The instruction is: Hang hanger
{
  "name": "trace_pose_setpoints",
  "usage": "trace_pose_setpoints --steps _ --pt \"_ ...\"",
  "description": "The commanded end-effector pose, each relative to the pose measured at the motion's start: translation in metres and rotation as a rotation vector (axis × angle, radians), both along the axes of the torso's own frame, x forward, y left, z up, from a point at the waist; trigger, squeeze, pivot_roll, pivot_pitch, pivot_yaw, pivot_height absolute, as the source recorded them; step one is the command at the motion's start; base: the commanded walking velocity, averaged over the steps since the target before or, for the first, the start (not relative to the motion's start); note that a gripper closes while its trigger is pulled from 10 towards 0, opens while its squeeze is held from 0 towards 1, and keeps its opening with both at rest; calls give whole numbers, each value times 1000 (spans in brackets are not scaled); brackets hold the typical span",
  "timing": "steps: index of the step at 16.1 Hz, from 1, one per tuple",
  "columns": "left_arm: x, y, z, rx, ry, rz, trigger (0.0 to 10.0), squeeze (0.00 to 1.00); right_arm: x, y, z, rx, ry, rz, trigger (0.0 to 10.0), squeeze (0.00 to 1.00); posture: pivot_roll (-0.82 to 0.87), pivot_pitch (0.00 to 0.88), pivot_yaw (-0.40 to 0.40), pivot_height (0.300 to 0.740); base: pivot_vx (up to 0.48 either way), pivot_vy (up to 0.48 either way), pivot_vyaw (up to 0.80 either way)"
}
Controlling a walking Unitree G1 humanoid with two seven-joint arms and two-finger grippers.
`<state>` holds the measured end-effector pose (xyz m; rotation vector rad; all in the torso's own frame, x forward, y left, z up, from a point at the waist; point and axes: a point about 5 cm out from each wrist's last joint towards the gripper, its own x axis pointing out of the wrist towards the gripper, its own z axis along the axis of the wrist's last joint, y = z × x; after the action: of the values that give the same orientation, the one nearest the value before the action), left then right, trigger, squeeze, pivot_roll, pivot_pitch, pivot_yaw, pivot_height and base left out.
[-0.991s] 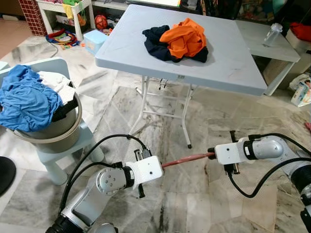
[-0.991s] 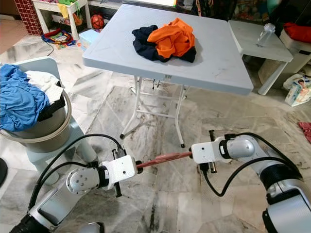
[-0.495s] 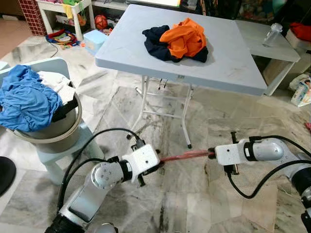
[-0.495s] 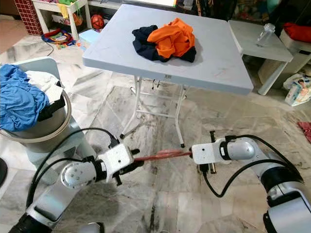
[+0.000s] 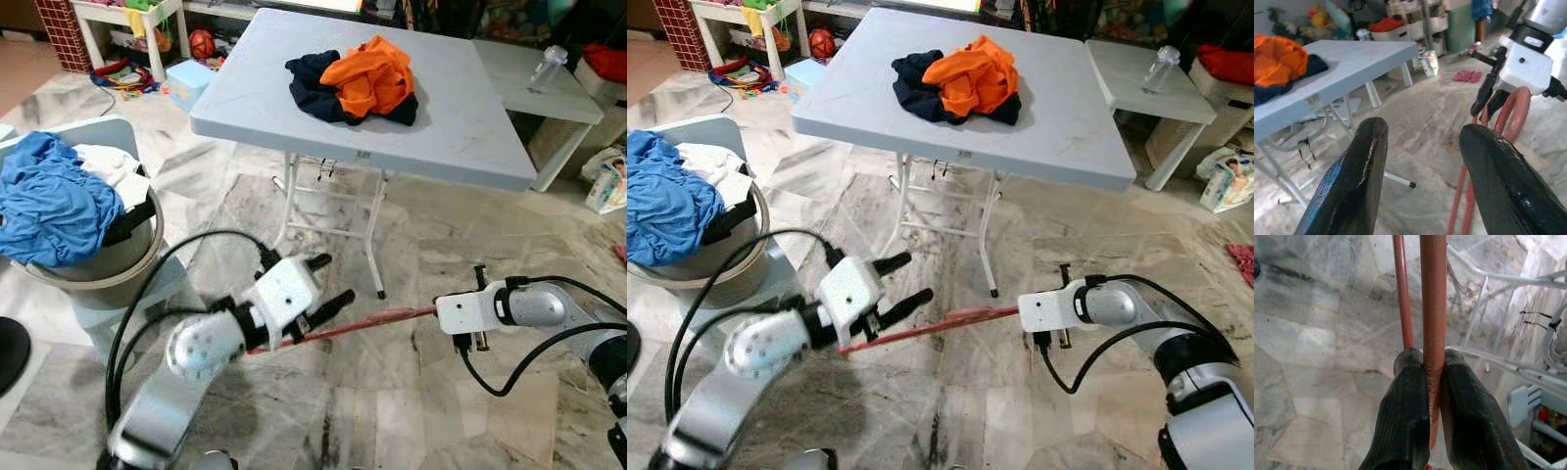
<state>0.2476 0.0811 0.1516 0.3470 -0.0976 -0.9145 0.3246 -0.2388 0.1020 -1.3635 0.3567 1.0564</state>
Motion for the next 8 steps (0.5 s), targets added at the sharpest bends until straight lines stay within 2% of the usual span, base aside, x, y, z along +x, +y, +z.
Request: trace_pose_setpoints --steps 1,3,4,5,6,7,8 --pt "0 4 -1 -18 -14 65 10000 1000 -2 -11 -2 -9 7 -54 0 0 50 94 -127 740 0 0 0" --pt "1 19 -6 -68 -23 250 10000 1000 -4 -18 -5 42 17 -153 0 0 52 95 -130 740 0 0 0" --pt "0 31 -8 -128 -38 407 10000 1000 -8 -25 -11 165 60 -292 0 0 56 94 -132 740 0 0 0" --pt "-1 35 -10 -137 -36 456 10000 1000 -9 -27 -13 215 73 -345 0 0 58 92 -132 740 0 0 0" --pt "-4 45 -15 -186 0 571 10000 1000 -13 -33 -22 384 98 -551 0 0 62 91 -133 740 0 0 0" --pt "-5 52 -20 -224 29 661 10000 1000 -18 -35 -30 513 120 -698 0 0 62 89 -132 740 0 0 0" --pt "-8 64 -27 -254 54 773 10000 1000 -29 -38 -42 666 133 -883 0 0 57 88 -126 740 0 0 0"
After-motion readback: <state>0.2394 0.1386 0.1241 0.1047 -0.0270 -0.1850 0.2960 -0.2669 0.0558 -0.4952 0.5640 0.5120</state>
